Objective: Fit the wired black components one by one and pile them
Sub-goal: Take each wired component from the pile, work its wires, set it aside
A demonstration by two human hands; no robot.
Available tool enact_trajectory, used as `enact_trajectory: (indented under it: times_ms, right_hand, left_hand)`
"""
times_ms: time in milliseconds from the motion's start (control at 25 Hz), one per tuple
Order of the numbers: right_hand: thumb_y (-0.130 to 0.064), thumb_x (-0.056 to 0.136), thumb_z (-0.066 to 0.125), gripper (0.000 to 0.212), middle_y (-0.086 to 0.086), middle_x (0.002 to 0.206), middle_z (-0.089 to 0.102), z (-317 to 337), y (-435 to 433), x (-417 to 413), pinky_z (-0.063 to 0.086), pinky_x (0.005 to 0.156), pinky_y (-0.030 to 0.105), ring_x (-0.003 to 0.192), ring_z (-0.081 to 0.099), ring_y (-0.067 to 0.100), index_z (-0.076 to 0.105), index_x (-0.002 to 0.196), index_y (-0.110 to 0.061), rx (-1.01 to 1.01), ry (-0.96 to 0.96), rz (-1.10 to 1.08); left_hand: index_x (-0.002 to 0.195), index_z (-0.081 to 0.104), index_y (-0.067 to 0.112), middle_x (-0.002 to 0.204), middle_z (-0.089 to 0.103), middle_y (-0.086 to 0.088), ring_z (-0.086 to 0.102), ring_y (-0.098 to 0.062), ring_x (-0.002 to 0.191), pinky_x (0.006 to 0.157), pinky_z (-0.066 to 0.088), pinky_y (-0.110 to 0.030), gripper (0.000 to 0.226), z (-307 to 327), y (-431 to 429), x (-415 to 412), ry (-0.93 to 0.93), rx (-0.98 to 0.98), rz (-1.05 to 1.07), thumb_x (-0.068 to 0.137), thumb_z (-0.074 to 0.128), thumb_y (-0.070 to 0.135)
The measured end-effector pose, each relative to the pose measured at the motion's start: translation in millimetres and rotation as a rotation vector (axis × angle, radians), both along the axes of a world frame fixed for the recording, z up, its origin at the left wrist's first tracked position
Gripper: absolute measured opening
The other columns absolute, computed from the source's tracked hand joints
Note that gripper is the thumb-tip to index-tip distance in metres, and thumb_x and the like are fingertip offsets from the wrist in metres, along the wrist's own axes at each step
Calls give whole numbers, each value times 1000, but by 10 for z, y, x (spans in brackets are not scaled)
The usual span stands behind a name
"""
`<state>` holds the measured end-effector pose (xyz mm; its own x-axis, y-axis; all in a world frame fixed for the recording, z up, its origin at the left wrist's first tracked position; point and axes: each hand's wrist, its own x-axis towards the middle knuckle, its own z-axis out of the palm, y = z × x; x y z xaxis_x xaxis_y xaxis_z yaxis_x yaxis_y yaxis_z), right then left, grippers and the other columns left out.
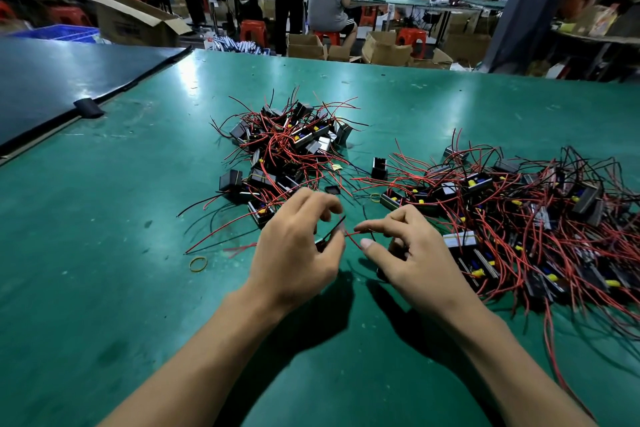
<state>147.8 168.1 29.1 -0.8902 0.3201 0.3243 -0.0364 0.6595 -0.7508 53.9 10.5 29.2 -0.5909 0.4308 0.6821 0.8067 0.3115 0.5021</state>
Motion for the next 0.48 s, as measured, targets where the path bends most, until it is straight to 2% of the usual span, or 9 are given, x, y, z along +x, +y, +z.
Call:
enact_trajectory:
  times_ms: [120, 240, 360, 480]
  right_hand:
    - [-35, 84, 77, 17, -8, 86, 44, -11, -22, 1, 39, 64, 18, 62, 47, 7, 77, 101, -34, 64, -41, 1]
    - [-28, 87, 75, 8, -6, 80, 48, -35, -33, -14, 36, 64, 18, 67, 48, 7, 77, 95, -30, 112, -31, -45]
    - [-20, 89, 74, 6, -5, 76, 51, -25, -29, -21, 34, 61, 15, 67, 47, 5, 74, 91, -26, 80, -6, -67]
    - [-15, 89, 72, 8, -12, 71, 50, -18, -21, -20, 36, 61, 11, 65, 48, 1, 72, 93, -21, -26, 15, -71]
  left_hand:
    - [88, 52, 17, 69, 49, 10, 43, -9, 60, 56, 42, -29, 21, 16, -10, -14, -45, 79, 82, 81, 72, 15]
    - [89, 62, 16, 63, 60, 8, 54, -12, 50, 52, 48, -31, 13, -3, -24, -22, -50, 117, 19, 83, 74, 19]
    - [90, 66, 13, 77, 68, 8, 60, -12, 56, 56, 50, -29, 10, -18, 12, 8, -3, 106, -74, 84, 74, 17]
    - [93, 72, 9, 89, 69, 1, 63, -13, 70, 66, 53, -29, 10, -70, 49, 0, 50, 53, -150, 84, 74, 12]
